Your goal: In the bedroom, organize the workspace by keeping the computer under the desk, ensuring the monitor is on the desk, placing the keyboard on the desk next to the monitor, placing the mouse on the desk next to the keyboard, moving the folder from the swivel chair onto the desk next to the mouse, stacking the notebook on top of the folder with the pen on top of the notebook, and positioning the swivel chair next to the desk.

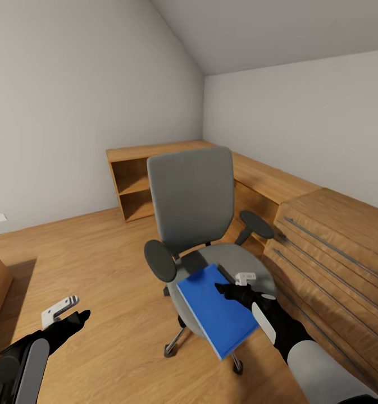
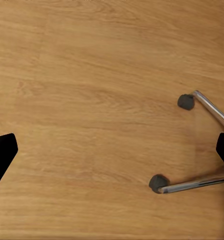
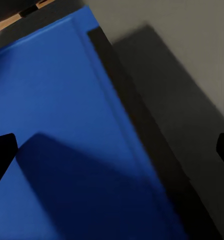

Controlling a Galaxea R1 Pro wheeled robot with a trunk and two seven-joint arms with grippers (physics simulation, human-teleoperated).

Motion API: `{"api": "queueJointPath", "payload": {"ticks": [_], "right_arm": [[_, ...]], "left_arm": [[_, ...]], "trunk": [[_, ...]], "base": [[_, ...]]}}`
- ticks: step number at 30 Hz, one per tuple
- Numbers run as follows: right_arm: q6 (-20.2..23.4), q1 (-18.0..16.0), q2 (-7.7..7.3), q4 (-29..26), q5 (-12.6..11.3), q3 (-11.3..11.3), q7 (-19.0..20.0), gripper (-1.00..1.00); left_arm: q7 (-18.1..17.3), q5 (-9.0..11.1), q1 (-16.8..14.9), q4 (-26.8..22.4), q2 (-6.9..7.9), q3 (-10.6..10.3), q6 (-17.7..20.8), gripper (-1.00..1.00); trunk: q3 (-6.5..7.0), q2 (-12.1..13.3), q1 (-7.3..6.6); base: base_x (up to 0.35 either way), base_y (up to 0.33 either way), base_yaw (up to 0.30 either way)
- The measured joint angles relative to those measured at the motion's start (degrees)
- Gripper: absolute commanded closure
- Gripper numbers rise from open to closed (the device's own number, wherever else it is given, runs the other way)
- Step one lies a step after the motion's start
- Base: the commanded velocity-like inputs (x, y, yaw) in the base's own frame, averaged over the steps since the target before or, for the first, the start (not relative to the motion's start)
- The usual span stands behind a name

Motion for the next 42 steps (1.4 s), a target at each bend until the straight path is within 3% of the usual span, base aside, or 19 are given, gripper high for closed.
{"api": "queueJointPath", "payload": {"ticks": [7, 35, 42], "right_arm": [[-0.1, 0.0, 0.0, 2.1, 0.2, 0.0, 0.0, -1.0], [-0.3, 0.0, -0.08, 2.0, 0.2, 0.0, -0.1, -1.0], [-0.5, 0.1, -0.18, 0.2, 0.2, 0.0, -0.1, -1.0]], "left_arm": [[0.1, 0.0, 0.0, 0.0, 0.0, 0.0, -0.1, -1.0], [0.1, 0.0, 0.0, 0.0, 0.0, 0.3, 0.0, -1.0], [0.1, 0.0, 0.0, 0.0, 0.0, 0.3, 0.0, -1.0]], "trunk": [[1.24, 2.8, -1.53], [6.27, 14.0, -7.68], [6.28, 14.0, -7.69]], "base": [[-0.001, 0.0, 0.0], [0.0, 0.0, 0.0], [0.0, 0.0, 0.0]]}}
